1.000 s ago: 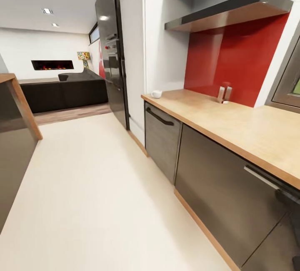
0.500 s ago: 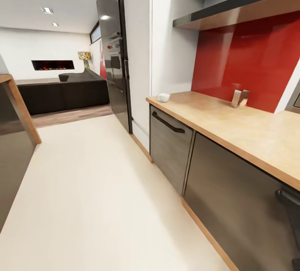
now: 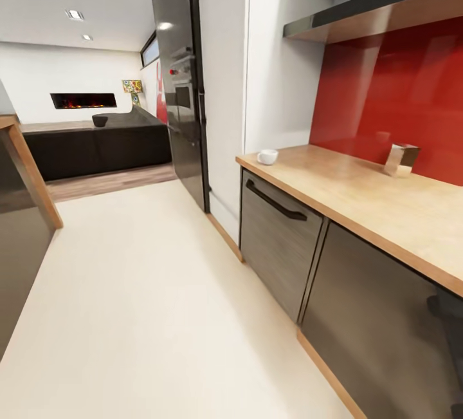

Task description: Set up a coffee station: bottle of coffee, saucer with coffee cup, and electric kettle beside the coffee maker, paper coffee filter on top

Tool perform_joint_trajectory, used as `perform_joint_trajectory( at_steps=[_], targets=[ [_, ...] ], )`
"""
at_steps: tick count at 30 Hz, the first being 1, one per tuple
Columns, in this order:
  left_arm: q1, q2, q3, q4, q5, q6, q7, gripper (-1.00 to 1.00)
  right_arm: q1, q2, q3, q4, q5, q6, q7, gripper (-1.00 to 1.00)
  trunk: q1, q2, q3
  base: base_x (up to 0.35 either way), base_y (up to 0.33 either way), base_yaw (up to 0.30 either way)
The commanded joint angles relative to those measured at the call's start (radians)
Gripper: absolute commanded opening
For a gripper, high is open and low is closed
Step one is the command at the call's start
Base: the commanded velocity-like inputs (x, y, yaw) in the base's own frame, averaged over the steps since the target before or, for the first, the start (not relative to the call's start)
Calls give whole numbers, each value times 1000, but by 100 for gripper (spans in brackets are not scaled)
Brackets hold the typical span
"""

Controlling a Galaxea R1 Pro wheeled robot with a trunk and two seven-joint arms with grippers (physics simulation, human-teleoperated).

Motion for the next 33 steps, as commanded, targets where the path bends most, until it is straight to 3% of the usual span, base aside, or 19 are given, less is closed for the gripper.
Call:
perform_joint_trajectory(
  at_steps=[1, 33],
  targets=[
    [1, 0, -4, -2, 3, -2, 0, 100, -1, 0, -9, 0, 9, -4, 5, 100, 1, 0, -1, 313, 141, 0],
    [1, 0, -4, -2, 3, -2, 0, 100, -1, -1, -9, 0, 10, -4, 5, 100, 1, 0, -1, 279, 197, 0]
  ],
)
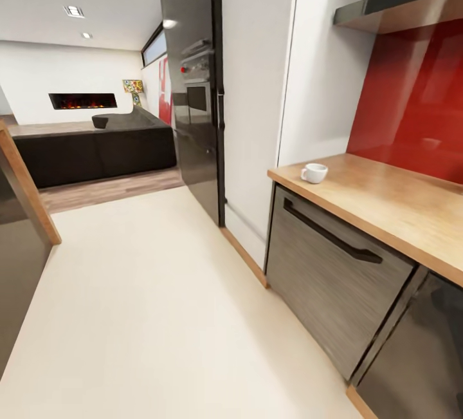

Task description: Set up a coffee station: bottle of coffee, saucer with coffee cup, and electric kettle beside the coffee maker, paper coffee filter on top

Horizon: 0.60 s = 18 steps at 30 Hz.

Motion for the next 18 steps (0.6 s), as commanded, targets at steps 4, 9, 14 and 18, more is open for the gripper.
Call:
perform_joint_trajectory(
  at_steps=[4, 9, 14, 18],
  targets=[
    [1, 0, -3, -2, 3, -2, 0, 100, -1, 0, -9, 0, 9, -4, 5, 100, 0, 0, -1, 251, 227, -44],
    [1, 0, -3, -2, 3, -2, 0, 100, -1, 0, -8, 0, 9, -4, 5, 100, 0, 0, -1, 208, 187, -191],
    [1, 0, -3, -2, 3, -2, 0, 100, -1, 0, -8, 0, 9, -4, 5, 100, 0, 0, -1, 51, 45, -262],
    [1, 0, -3, -2, 3, -2, 0, 100, -1, 0, -8, 0, 9, -4, 5, 100, 0, 0, -1, 9, 8, -275]
  ],
)
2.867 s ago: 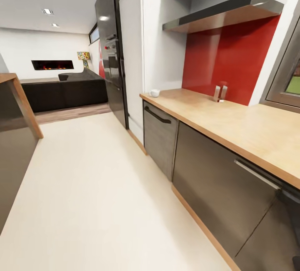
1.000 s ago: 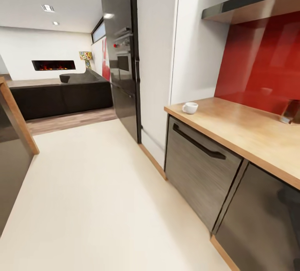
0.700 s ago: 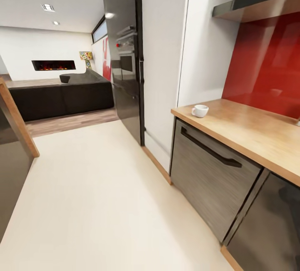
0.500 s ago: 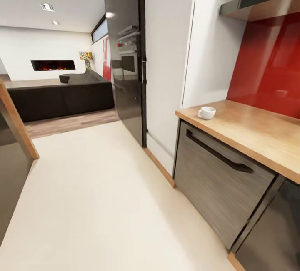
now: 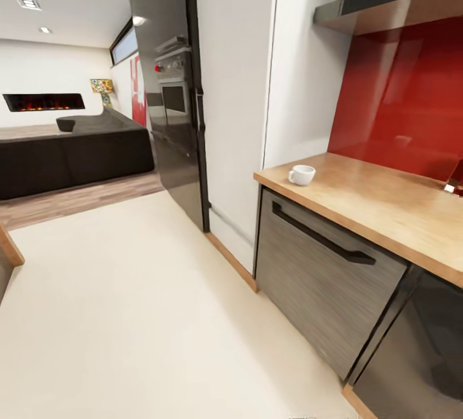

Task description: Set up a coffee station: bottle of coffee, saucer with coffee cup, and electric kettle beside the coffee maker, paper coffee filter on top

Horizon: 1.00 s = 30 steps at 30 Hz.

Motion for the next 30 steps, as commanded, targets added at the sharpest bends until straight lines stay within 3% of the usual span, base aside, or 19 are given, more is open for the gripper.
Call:
perform_joint_trajectory(
  at_steps=[1, 17, 30],
  targets=[
    [1, 0, -3, -2, 3, -2, -1, 100, -1, 0, -8, 0, 9, -4, 5, 100, 0, 0, -1, 10, 4, -277],
    [1, 0, -3, -4, 3, -2, -1, 100, -1, 0, -8, 0, 9, -4, 5, 100, 0, 0, -1, 219, 150, -75],
    [1, 0, -3, -3, 3, -2, -1, 100, 0, 0, -8, 1, 9, -4, 5, 100, 0, 0, -1, 76, 48, -238]
  ],
)
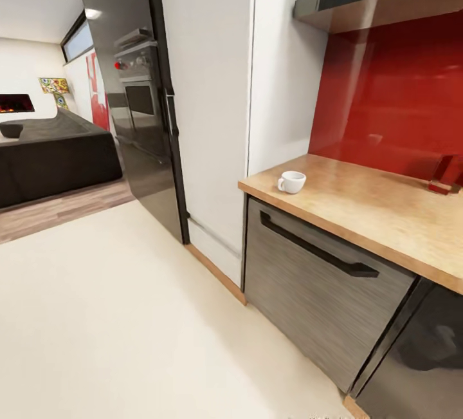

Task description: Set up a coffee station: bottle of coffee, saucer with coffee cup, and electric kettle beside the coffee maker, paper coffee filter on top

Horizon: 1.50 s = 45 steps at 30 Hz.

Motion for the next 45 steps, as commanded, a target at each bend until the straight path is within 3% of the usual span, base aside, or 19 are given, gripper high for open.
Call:
perform_joint_trajectory(
  at_steps=[1, 9, 29, 32, 33, 34, 35, 37, 38, 41, 45],
  targets=[
    [1, 0, -3, -2, 3, -2, -1, 100, -1, 0, -8, 0, 9, -4, 5, 100, 0, 0, -1, 6, 4, -277],
    [1, 0, -4, -2, 3, -2, -1, 100, 0, 0, -8, 0, 9, -4, 5, 100, 0, 0, -1, 83, 72, -202],
    [1, 0, -3, -3, 3, -2, -1, 100, 1, -1, -10, 0, 9, -2, 7, 100, 0, 0, -1, 110, 229, -8],
    [1, 0, -3, -2, 4, -2, 0, 100, -11, 3, -14, -75, 1, -3, 11, 100, 0, 0, -1, 0, 16, 0],
    [1, 0, -2, -2, 4, -2, 1, 100, -41, 61, -13, -211, -1, 4, 19, 100, 0, 0, -1, 0, 4, 0],
    [1, 0, -2, -1, 4, -3, 1, 100, -48, 77, -13, -238, -1, 5, 22, 100, 0, 0, -1, 0, 3, 0],
    [1, 0, -2, -1, 4, -3, 1, 100, -58, 108, -12, -290, -2, 7, 34, 100, 0, 0, -1, 0, 2, 0],
    [1, 0, -2, -1, 4, -3, 1, 100, -65, 139, -11, -345, -2, 9, 62, 100, 0, 0, -1, 0, 1, 0],
    [1, 0, -1, 0, 4, -3, 1, 100, -70, 169, -11, -407, -2, 12, 107, 100, 0, 0, -1, 0, 0, 0],
    [1, 0, 0, 0, 4, -3, 1, 100, -74, 212, -10, -512, -3, 40, 202, 100, 0, 0, -1, 0, 0, 0],
    [1, 1, 2, 0, 4, -3, 1, 100, -78, 251, 7, -660, -3, 145, 365, 100, 0, 0, -1, 0, 0, 0]
  ],
)
